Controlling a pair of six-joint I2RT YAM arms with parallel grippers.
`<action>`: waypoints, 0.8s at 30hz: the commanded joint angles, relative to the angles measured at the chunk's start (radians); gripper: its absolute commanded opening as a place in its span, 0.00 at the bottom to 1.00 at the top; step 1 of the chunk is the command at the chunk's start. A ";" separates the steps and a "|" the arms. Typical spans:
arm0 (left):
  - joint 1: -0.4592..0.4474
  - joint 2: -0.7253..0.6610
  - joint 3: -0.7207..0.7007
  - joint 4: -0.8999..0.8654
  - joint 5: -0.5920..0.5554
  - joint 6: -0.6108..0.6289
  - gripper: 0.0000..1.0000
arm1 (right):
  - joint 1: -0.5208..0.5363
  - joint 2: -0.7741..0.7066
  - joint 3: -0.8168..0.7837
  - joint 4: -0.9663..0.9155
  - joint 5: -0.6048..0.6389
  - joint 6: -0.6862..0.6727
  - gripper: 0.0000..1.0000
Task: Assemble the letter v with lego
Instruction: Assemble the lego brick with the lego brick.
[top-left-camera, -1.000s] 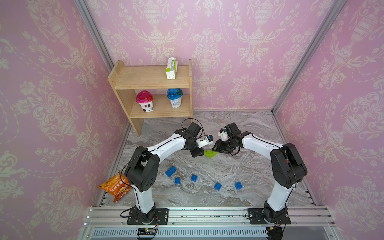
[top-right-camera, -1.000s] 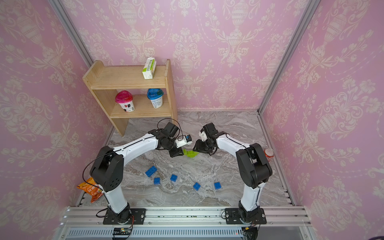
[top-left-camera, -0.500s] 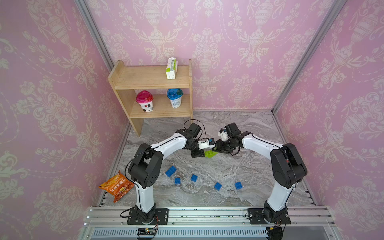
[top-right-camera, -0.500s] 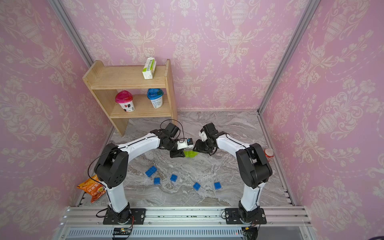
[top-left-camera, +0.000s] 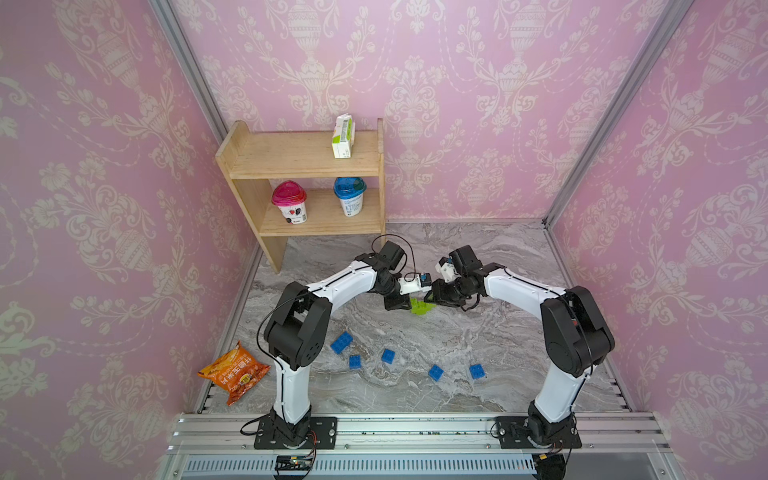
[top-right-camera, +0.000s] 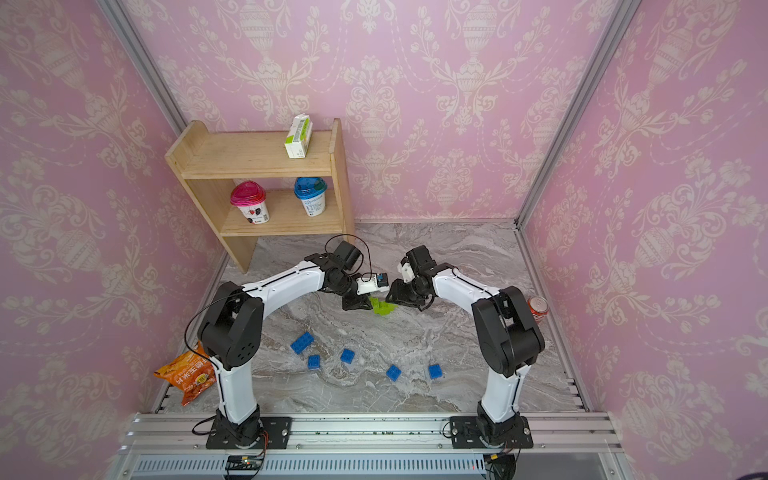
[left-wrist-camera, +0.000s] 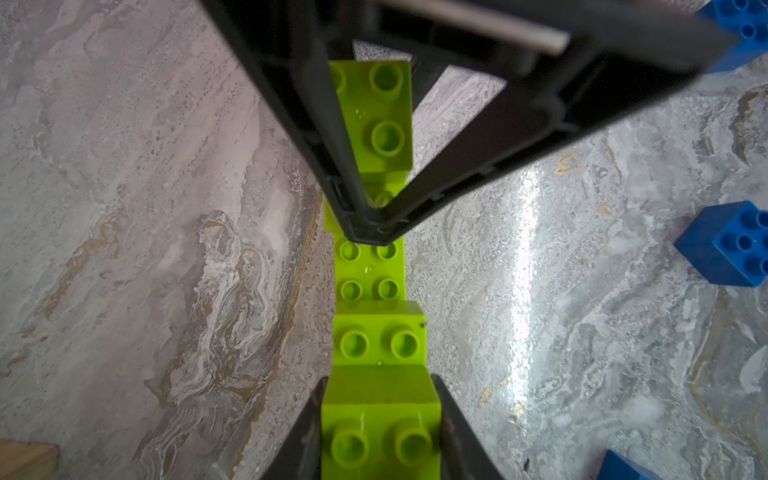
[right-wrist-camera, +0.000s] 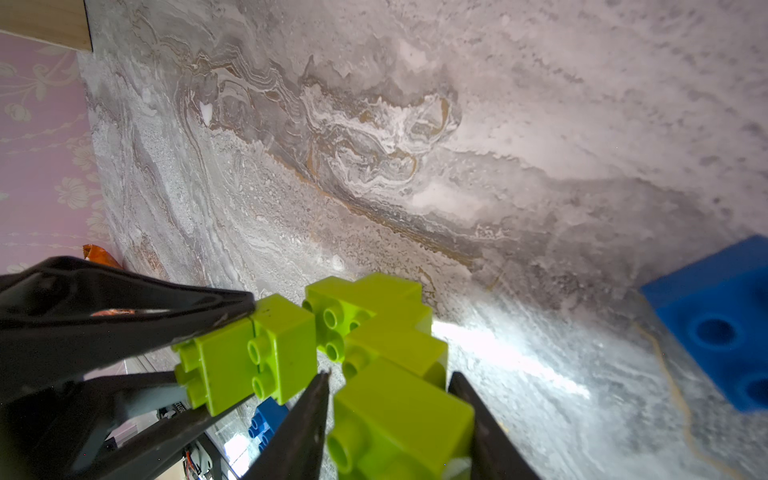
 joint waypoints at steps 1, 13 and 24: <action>0.011 0.021 0.036 -0.060 0.002 0.040 0.00 | 0.006 0.003 0.013 -0.016 -0.005 -0.023 0.48; 0.012 0.025 0.028 -0.065 -0.033 0.036 0.00 | 0.002 0.016 0.004 0.000 -0.012 -0.018 0.47; 0.013 0.030 0.030 -0.066 -0.040 0.033 0.00 | -0.006 0.030 -0.010 0.020 -0.022 -0.008 0.47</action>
